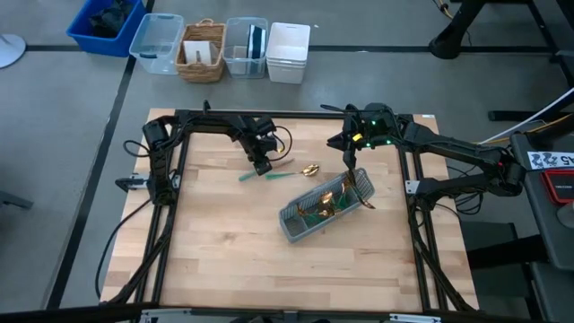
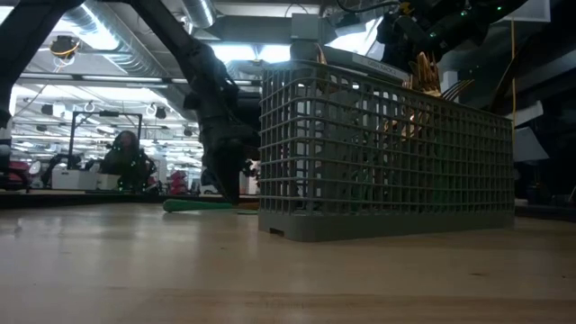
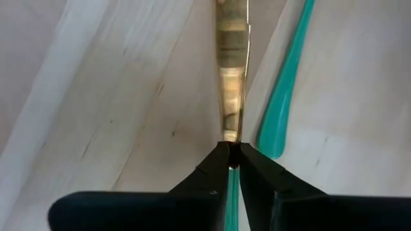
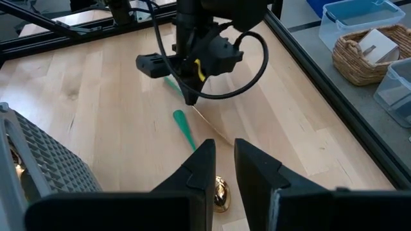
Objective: Sort silverware
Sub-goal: Put the knife into the gray silverware organizer
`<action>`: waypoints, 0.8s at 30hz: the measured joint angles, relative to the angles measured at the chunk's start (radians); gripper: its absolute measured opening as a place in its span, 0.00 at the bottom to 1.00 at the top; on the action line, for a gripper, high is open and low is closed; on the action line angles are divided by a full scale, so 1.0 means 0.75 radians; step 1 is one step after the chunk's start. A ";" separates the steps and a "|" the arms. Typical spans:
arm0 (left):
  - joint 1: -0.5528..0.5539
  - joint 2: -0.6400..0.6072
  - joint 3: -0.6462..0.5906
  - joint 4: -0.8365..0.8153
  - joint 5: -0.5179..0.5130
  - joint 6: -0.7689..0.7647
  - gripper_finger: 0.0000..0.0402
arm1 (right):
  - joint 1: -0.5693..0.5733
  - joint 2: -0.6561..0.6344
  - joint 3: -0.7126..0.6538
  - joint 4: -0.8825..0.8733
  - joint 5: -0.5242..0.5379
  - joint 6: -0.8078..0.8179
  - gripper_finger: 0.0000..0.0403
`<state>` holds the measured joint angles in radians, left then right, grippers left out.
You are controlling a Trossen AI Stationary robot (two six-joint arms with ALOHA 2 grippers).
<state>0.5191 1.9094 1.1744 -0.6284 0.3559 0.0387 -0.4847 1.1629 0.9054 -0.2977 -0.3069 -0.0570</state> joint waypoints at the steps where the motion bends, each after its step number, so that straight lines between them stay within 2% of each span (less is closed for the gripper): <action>1: 0.008 0.000 0.000 0.001 0.015 0.000 0.06 | 0.000 0.000 0.000 0.000 0.000 0.000 0.16; 8: 0.054 0.000 0.001 0.003 0.086 -0.003 0.01 | 0.001 0.000 0.000 0.000 0.000 0.000 0.16; 18: 0.056 -0.004 0.003 0.017 0.085 -0.017 0.00 | 0.000 0.000 0.000 0.000 0.000 0.000 0.16; 24: -0.002 -0.007 0.005 0.034 -0.005 -0.005 0.02 | 0.000 0.000 0.000 0.000 0.000 0.000 0.16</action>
<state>0.5177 1.9039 1.1785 -0.6031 0.3519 0.0352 -0.4846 1.1629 0.9054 -0.2977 -0.3069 -0.0570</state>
